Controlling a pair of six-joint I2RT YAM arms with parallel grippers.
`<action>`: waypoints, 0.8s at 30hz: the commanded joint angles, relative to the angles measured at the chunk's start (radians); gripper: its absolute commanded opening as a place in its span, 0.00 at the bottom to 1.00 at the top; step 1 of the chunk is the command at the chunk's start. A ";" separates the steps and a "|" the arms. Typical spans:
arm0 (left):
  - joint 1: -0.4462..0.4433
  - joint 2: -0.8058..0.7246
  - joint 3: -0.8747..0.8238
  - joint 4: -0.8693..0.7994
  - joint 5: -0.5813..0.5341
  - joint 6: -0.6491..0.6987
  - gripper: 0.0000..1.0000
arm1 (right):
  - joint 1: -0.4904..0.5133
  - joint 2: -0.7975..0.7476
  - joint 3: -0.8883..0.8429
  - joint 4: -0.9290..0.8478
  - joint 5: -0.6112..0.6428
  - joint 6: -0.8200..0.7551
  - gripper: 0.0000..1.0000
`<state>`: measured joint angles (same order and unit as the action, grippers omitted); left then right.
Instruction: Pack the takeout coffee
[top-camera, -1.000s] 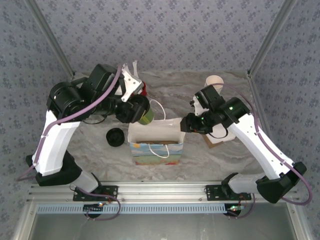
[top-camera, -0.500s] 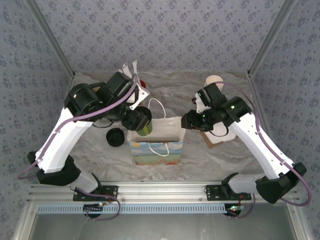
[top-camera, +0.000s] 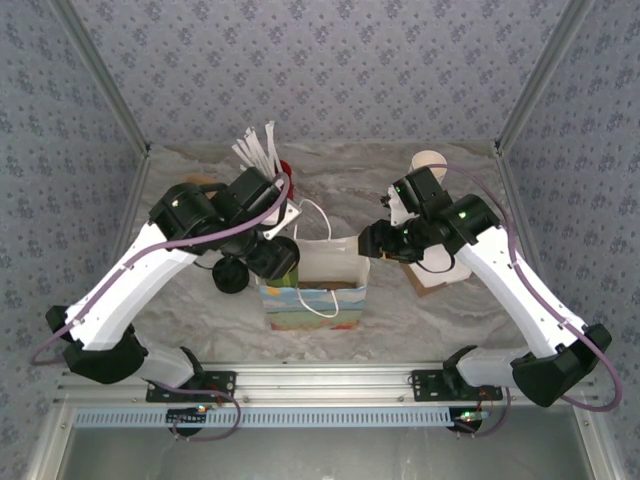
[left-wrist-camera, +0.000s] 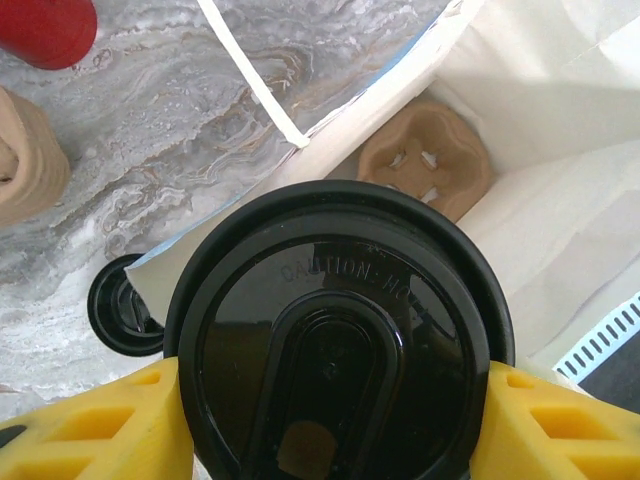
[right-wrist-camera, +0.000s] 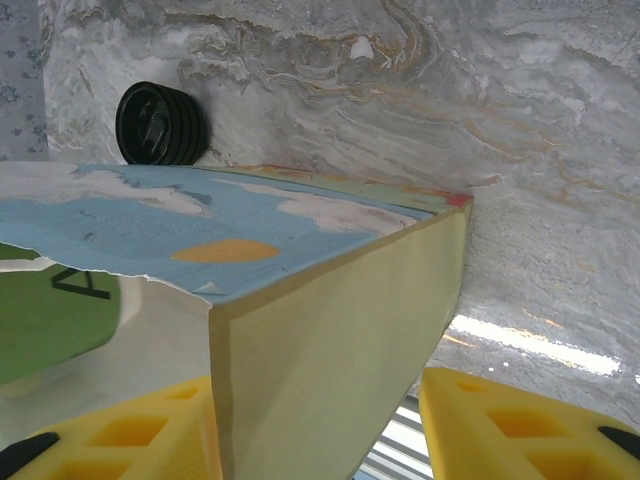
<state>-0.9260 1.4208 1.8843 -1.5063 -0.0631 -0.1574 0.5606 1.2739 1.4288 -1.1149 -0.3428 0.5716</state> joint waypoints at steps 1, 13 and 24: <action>-0.009 -0.020 -0.032 0.072 0.023 0.017 0.60 | 0.000 -0.006 -0.009 0.016 -0.028 0.003 0.55; -0.048 0.014 -0.073 0.123 -0.009 0.056 0.59 | 0.003 -0.010 -0.019 0.027 -0.038 0.005 0.55; -0.051 0.016 -0.100 0.139 -0.011 0.082 0.60 | 0.006 -0.010 -0.023 0.041 -0.044 0.005 0.56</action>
<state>-0.9710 1.4429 1.7802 -1.3827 -0.0681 -0.0940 0.5617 1.2739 1.4166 -1.0817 -0.3725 0.5716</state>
